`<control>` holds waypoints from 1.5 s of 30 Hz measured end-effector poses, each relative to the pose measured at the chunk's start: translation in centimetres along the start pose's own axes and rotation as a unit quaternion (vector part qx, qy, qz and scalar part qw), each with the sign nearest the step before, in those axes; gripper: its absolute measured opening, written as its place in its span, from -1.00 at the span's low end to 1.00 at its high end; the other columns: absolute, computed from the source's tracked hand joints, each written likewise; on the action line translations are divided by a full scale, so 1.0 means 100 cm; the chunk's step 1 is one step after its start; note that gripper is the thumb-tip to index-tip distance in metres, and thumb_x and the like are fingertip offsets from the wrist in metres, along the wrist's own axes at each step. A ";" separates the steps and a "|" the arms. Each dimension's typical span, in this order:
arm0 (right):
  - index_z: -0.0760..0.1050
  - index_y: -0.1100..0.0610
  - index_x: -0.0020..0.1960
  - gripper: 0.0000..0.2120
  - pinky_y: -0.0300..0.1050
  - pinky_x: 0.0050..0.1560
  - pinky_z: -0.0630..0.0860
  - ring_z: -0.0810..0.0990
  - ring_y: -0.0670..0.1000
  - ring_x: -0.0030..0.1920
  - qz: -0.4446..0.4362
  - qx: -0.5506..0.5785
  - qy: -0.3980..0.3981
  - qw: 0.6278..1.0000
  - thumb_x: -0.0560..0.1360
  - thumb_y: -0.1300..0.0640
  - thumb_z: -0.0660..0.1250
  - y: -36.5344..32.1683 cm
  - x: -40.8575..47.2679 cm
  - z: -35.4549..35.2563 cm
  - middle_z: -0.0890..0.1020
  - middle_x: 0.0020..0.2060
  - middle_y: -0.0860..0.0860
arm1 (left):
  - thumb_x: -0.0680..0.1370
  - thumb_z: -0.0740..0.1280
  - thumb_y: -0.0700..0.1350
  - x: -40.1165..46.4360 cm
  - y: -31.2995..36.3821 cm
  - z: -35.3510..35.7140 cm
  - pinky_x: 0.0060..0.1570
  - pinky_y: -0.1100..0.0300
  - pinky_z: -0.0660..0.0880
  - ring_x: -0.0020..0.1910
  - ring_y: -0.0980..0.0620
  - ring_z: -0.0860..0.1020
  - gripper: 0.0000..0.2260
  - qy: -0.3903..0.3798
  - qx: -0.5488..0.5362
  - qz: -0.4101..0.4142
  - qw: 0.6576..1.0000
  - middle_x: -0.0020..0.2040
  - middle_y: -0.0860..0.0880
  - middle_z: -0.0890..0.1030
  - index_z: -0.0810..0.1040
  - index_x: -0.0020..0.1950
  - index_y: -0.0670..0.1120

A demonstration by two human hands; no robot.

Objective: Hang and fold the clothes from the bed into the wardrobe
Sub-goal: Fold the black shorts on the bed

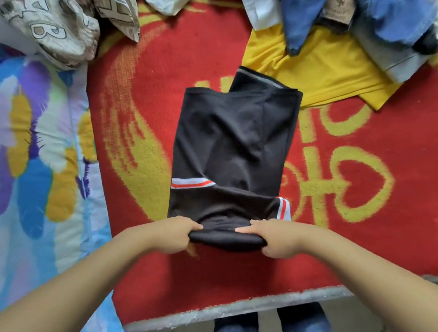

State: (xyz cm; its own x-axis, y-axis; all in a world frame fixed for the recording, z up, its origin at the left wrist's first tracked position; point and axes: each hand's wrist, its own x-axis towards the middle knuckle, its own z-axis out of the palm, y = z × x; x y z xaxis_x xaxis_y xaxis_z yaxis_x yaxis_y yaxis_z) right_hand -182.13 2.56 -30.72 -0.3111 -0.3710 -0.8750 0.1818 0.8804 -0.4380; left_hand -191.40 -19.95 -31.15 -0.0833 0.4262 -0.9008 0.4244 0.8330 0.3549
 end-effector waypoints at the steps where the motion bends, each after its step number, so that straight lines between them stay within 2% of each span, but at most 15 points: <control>1: 0.35 -0.11 0.36 -0.46 -0.07 -0.03 0.56 0.58 0.11 0.00 -0.020 0.086 -0.027 0.996 0.42 0.22 0.19 0.003 -0.014 -0.014 0.56 0.15 0.15 | 0.42 0.11 -0.35 -0.010 0.002 -0.015 -0.20 0.21 0.52 -0.19 0.04 0.58 -0.62 -0.043 -0.044 0.009 0.998 -0.09 -0.12 0.60 0.55 0.14 -0.13; 3: 0.48 0.00 0.00 -0.80 -0.25 -0.34 0.44 0.48 -0.04 -0.27 -0.040 0.197 -0.007 0.980 0.41 0.22 0.27 0.014 -0.035 -0.038 0.54 -0.24 -0.01 | 0.35 0.19 -0.21 -0.019 -0.002 -0.045 -0.47 0.24 0.31 -0.44 0.09 0.39 -0.90 -0.061 -0.098 0.009 0.993 -0.38 0.02 0.42 0.47 -0.23 -0.07; 6: 0.46 0.02 -0.15 -0.84 -0.29 -0.28 0.35 0.44 -0.11 -0.25 -0.028 0.286 0.172 0.942 0.47 0.25 0.37 0.045 -0.034 -0.068 0.50 -0.29 -0.09 | 0.30 0.31 -0.08 -0.014 -0.021 -0.078 -0.33 0.26 0.34 -0.25 0.05 0.45 -0.82 0.038 -0.317 0.033 0.947 -0.29 -0.02 0.48 0.52 -0.16 -0.12; 9: 0.49 0.12 0.01 -0.92 -0.44 -0.32 0.37 0.50 -0.23 -0.29 0.004 0.454 0.403 0.795 0.53 0.16 0.35 0.064 -0.011 -0.083 0.54 -0.17 0.00 | 0.55 0.34 -0.18 0.019 -0.022 -0.094 -0.25 0.32 0.50 -0.15 0.06 0.56 -0.94 0.240 -0.523 0.028 0.818 -0.18 -0.01 0.61 0.57 -0.04 -0.14; 10: 0.47 0.13 0.14 -0.78 -0.38 -0.24 0.44 0.53 -0.22 -0.21 0.039 0.484 0.448 0.751 0.54 0.06 0.34 0.068 -0.001 -0.084 0.54 -0.07 0.01 | 0.58 0.30 -0.16 0.036 -0.019 -0.094 -0.26 0.33 0.49 -0.16 0.06 0.56 -0.92 0.311 -0.541 0.005 0.781 -0.16 -0.02 0.61 0.57 -0.01 -0.14; 12: 0.30 0.10 0.39 -0.46 -0.14 0.12 0.45 0.48 -0.11 0.10 0.108 0.504 0.457 0.724 0.52 -0.13 0.32 0.070 0.021 -0.074 0.45 0.14 -0.03 | 0.60 0.28 -0.05 0.069 -0.012 -0.089 -0.13 0.25 0.51 -0.05 0.00 0.57 -0.80 0.392 -0.541 -0.041 0.743 -0.03 -0.06 0.62 0.55 0.10 -0.15; 15: 0.15 0.10 0.46 -0.29 0.00 0.32 0.35 0.41 0.00 0.30 0.132 0.480 0.460 0.735 0.47 -0.19 0.32 0.062 0.045 -0.048 0.42 0.29 -0.03 | 0.61 0.20 0.08 0.096 -0.002 -0.064 0.23 0.03 0.42 0.24 -0.12 0.49 -0.59 0.418 -0.446 -0.113 0.783 0.25 -0.12 0.54 0.44 0.31 -0.17; 22: 0.22 0.21 0.44 -0.56 -0.05 0.34 0.31 0.39 0.09 0.34 0.118 0.444 0.593 0.661 0.61 0.11 0.20 0.060 0.058 -0.044 0.42 0.34 0.10 | 0.66 0.13 -0.03 0.095 0.001 -0.060 -0.27 0.00 0.24 -0.25 -0.20 0.42 -0.73 0.558 -0.321 -0.104 0.758 -0.31 -0.11 0.45 0.33 -0.12 -0.20; 26: 0.11 0.18 0.52 -0.43 -0.05 0.37 0.18 0.26 0.16 0.42 0.178 0.360 0.584 0.706 0.59 0.09 0.23 0.060 0.059 -0.034 0.30 0.40 0.17 | 0.62 0.17 0.07 0.099 -0.008 -0.061 -0.12 0.00 0.37 0.02 -0.21 0.51 -0.69 0.522 -0.271 -0.170 0.791 0.01 -0.14 0.55 0.38 0.19 -0.16; 30: 0.08 0.10 0.54 -0.23 0.31 0.42 -0.03 0.05 0.24 0.52 0.109 0.007 0.604 0.790 0.40 -0.03 0.26 0.034 0.036 -0.010 0.17 0.51 0.19 | 0.52 0.20 0.10 0.081 -0.005 -0.031 0.35 -0.20 0.20 0.38 -0.14 0.30 -0.43 0.597 0.018 0.014 0.802 0.37 -0.18 0.37 0.25 0.45 -0.16; 32: 0.07 0.04 0.54 -0.07 0.43 0.38 -0.07 -0.01 0.26 0.53 0.061 -0.107 0.518 0.847 0.26 -0.09 0.39 0.017 0.040 0.016 0.10 0.53 0.20 | 0.44 0.24 0.17 0.074 0.000 -0.002 0.37 -0.34 0.12 0.50 -0.13 0.16 -0.29 0.509 0.192 0.128 0.829 0.50 -0.20 0.23 0.17 0.51 -0.11; 34: 0.05 0.00 0.54 0.10 0.49 0.34 -0.06 -0.01 0.28 0.52 0.088 -0.146 0.419 0.892 0.13 -0.09 0.54 0.011 0.051 0.035 0.09 0.53 0.20 | 0.33 0.38 0.18 0.076 -0.002 0.020 0.36 -0.39 0.06 0.54 -0.14 0.04 -0.11 0.394 0.278 0.120 0.868 0.55 -0.21 0.10 0.08 0.55 -0.06; 38: 0.11 0.00 0.54 0.02 0.52 0.31 -0.01 0.08 0.30 0.51 0.163 -0.147 0.378 0.899 0.19 0.14 0.52 0.022 0.074 0.031 0.14 0.52 0.21 | 0.20 0.57 -0.02 0.090 -0.001 0.020 0.33 -0.41 0.08 0.53 -0.22 0.05 0.09 0.345 0.244 -0.014 0.906 0.55 -0.24 0.06 -0.04 0.55 -0.01; 43: -0.24 -0.06 0.56 -0.19 0.46 0.36 -0.09 -0.22 0.27 0.52 0.142 -0.152 0.352 0.912 0.52 0.29 0.17 0.023 0.064 0.020 -0.21 0.54 0.16 | 0.52 0.16 -0.32 0.090 0.014 0.013 0.38 -0.37 -0.08 0.51 -0.27 -0.24 -0.17 0.324 0.234 -0.058 0.915 0.51 -0.16 -0.36 -0.42 0.47 0.06; 45: -0.28 -0.09 0.55 -0.19 0.41 0.40 -0.04 -0.25 0.24 0.53 0.143 -0.153 0.314 0.926 0.55 0.27 0.17 0.022 0.054 0.006 -0.25 0.54 0.13 | 0.54 0.13 -0.35 0.080 0.022 0.001 0.41 -0.33 -0.06 0.52 -0.25 -0.24 -0.19 0.287 0.230 -0.067 0.927 0.54 -0.14 -0.33 -0.36 0.52 0.08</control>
State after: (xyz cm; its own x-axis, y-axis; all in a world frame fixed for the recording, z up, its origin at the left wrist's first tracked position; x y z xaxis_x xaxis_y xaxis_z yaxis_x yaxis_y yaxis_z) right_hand -182.89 2.34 -36.50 -0.7899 0.0508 -0.6111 0.0979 0.9942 -0.0440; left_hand -191.03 -14.81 -37.58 -0.5729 0.5575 -0.6008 0.7048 0.7093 -0.0140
